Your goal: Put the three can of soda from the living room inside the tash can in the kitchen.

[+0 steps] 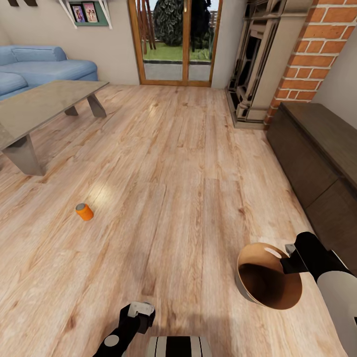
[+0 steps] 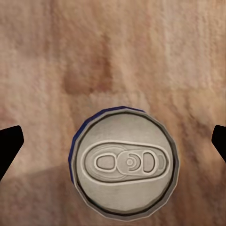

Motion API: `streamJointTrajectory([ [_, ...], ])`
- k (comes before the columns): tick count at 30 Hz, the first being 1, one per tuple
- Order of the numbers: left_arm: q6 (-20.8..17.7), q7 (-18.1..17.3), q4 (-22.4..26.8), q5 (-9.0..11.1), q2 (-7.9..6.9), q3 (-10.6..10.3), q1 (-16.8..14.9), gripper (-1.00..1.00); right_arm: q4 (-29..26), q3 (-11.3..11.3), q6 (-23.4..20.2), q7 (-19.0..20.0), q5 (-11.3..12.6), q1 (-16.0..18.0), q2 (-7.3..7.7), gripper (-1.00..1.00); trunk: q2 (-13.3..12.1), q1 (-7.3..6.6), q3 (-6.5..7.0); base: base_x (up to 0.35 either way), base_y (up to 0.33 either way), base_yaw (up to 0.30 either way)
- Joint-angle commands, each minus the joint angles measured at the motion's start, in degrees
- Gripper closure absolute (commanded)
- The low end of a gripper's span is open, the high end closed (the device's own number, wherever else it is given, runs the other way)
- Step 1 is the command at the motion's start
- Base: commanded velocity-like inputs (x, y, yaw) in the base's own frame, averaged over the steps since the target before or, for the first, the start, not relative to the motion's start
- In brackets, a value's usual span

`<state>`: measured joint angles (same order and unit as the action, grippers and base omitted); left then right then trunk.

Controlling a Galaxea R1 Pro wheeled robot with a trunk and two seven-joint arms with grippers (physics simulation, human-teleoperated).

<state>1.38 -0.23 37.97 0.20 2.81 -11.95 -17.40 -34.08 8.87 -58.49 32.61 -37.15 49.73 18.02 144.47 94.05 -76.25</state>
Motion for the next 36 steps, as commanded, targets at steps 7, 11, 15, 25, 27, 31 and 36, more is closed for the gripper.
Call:
streamJointTrajectory([
  [7, -0.1, 0.1, 0.0, 0.1, 0.00, 0.0, 0.0, -1.00, 0.1, -0.1, -0.2, 0.0, 0.6, 0.0, 0.00, 1.00, 0.0, 0.00, 0.00, 0.008, 0.000, 0.000],
  [11, -0.2, 0.1, 0.0, 0.1, 0.03, 0.0, 0.0, -1.00, 0.1, -0.1, -0.2, 0.0, 0.6, 0.0, 0.00, 1.00, 0.0, 0.02, -0.22, 0.001, 0.000, 0.000],
  [15, -0.4, 0.1, 0.0, 0.1, 0.08, 0.0, 0.0, -1.00, 0.1, -0.2, -0.2, 0.0, 0.6, 0.0, 0.00, 1.00, 0.1, 0.12, -1.10, 0.000, 0.000, 0.000],
  [25, -0.3, 0.1, 0.0, 0.1, 0.01, 0.0, 0.0, -1.00, -3.2, -0.2, -0.3, 0.1, 0.6, 0.0, 0.00, 1.00, 0.1, 0.23, -1.99, 0.000, 0.000, 0.000],
  [27, -0.3, 0.1, 0.0, 0.1, 0.00, 0.0, 0.0, -1.00, -5.4, -0.1, -0.4, 0.8, 0.6, 0.0, 0.04, 1.00, 0.1, 0.23, -1.99, 0.000, 0.000, 0.000],
  [31, -0.3, 0.1, -0.1, 0.1, 0.00, 0.0, 0.0, -1.00, -8.6, 0.1, -0.5, 3.4, 0.6, 0.0, 0.13, 1.00, 0.1, 0.23, -1.99, 0.000, 0.000, 0.000],
  [36, -0.3, 0.1, 0.0, 0.1, 0.00, 0.0, 0.0, -1.00, -10.8, 0.4, -0.6, 4.7, 0.6, 0.0, 0.16, 1.00, 0.1, 0.23, -1.99, 0.000, 0.000, 0.000],
])
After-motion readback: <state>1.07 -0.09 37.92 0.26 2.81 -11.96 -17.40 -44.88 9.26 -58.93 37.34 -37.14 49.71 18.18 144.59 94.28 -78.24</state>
